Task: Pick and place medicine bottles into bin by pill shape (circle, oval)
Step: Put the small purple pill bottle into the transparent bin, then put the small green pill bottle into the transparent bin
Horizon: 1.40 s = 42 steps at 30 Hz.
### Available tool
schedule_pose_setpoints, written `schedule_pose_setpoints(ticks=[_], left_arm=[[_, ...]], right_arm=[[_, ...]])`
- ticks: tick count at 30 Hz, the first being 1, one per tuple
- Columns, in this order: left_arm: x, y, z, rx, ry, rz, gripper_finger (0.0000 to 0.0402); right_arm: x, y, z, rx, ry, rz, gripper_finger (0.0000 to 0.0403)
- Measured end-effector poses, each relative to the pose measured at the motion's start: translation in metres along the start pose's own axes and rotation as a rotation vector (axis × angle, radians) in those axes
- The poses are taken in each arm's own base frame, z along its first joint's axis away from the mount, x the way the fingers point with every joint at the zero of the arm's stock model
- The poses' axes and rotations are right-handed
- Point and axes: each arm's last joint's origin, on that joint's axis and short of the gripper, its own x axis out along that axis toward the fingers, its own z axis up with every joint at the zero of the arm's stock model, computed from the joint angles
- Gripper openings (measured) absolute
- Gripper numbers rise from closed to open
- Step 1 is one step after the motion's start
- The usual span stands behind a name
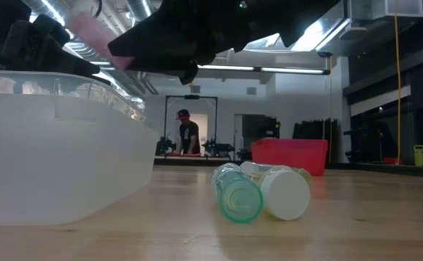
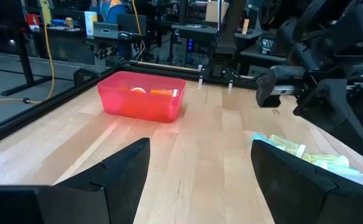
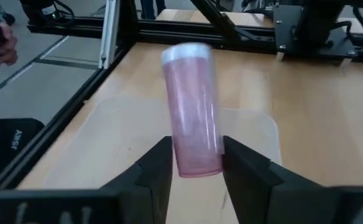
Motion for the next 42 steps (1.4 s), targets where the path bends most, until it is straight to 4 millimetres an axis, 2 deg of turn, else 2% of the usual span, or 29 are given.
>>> schedule_pose_setpoints(ticks=[9, 21, 25, 34, 37, 42], left_arm=[[0.0, 0.0, 0.0, 0.0, 0.0, 0.0, 0.0273], [0.0, 0.0, 0.0, 0.0, 0.0, 0.0, 0.0273], [0.0, 0.0, 0.0, 0.0, 0.0, 0.0, 0.0273], [0.0, 0.0, 0.0, 0.003, 0.0, 0.0, 0.0273], [0.0, 0.0, 0.0, 0.003, 0.0, 0.0, 0.0273], [0.0, 0.0, 0.0, 0.004, 0.0, 0.0, 0.0273]], right_arm=[[0.0, 0.0, 0.0, -0.001, 0.0, 0.0, 0.0176], [-0.003, -0.002, -0.002, -0.022, 0.046, -0.004, 0.018], [-0.022, -0.005, 0.01, -0.011, 0.111, -0.018, 0.0179], [-0.083, 0.0, 0.031, 0.1, 0.335, -0.042, 0.0164], [-0.091, 0.003, 0.028, 0.089, 0.409, -0.039, 0.0162], [-0.093, 0.005, 0.014, 0.094, 0.546, -0.043, 0.0162]])
